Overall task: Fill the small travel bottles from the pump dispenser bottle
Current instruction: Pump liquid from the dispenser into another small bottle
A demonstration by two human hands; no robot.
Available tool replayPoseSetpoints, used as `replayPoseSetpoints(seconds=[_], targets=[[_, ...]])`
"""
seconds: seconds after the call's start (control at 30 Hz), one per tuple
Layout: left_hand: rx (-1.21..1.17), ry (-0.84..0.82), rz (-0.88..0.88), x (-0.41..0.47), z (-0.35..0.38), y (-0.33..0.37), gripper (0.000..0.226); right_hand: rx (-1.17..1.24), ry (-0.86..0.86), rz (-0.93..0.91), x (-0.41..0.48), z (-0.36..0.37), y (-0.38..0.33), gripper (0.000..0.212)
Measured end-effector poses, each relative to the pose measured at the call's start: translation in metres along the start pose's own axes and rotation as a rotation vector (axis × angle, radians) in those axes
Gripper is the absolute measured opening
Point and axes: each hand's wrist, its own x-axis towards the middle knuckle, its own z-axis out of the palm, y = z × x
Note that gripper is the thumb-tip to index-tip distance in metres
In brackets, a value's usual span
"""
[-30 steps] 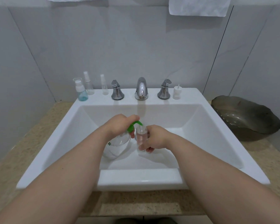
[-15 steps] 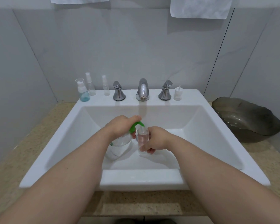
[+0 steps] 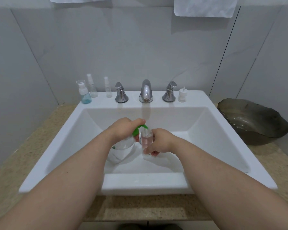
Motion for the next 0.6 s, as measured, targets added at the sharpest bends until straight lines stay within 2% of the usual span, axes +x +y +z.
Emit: replayPoseSetpoints(seconds=[0.47,0.53,0.6], targets=[[-0.022,-0.035,0.038,-0.003,-0.0006,0.0022,0.058,-0.037,-0.025,0.008,0.0034,0.0026,0.0008,0.044],[-0.013,-0.026,0.023,-0.0016,0.0,0.0005,0.062,-0.023,-0.023,0.011,0.0036,0.0024,0.0017,0.044],[0.005,-0.005,0.001,0.0003,0.0003,-0.0012,0.074,-0.011,-0.016,0.016,0.0022,0.0014,0.0007,0.043]])
